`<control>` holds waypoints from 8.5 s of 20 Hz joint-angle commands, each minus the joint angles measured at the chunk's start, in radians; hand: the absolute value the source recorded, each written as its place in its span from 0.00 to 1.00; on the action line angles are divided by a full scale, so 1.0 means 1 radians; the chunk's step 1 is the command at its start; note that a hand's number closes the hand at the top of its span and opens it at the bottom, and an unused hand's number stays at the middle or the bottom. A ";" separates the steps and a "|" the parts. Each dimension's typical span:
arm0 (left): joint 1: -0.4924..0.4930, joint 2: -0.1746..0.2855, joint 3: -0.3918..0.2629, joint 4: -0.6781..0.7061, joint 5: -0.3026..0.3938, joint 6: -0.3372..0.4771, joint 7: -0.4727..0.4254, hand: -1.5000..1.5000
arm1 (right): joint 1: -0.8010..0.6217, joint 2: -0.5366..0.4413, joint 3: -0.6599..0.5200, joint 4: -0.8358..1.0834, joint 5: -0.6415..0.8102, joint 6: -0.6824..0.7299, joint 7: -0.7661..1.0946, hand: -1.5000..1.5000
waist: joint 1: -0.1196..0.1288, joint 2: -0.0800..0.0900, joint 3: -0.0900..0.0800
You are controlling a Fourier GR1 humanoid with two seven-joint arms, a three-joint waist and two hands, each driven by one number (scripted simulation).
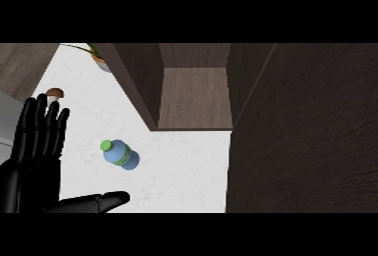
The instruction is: Pick up the bottled water, place it into the cabinet and close the cabinet
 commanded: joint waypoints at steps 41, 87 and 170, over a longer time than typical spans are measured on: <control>0.045 -0.008 0.100 0.792 0.208 0.139 -0.624 0.00 | 0.708 -0.026 0.158 -0.307 0.049 0.184 -0.298 0.00 | -0.016 0.000 -0.002; -0.333 -0.006 0.156 1.636 0.380 -0.412 -1.192 1.00 | 0.757 -0.040 0.147 -0.237 0.044 0.217 -0.383 0.00 | -0.010 0.002 -0.002; -1.280 0.027 -0.039 1.957 0.602 0.151 -0.906 0.00 | 0.681 -0.026 0.016 -0.166 -0.053 0.349 -0.403 0.00 | -0.038 0.016 -0.002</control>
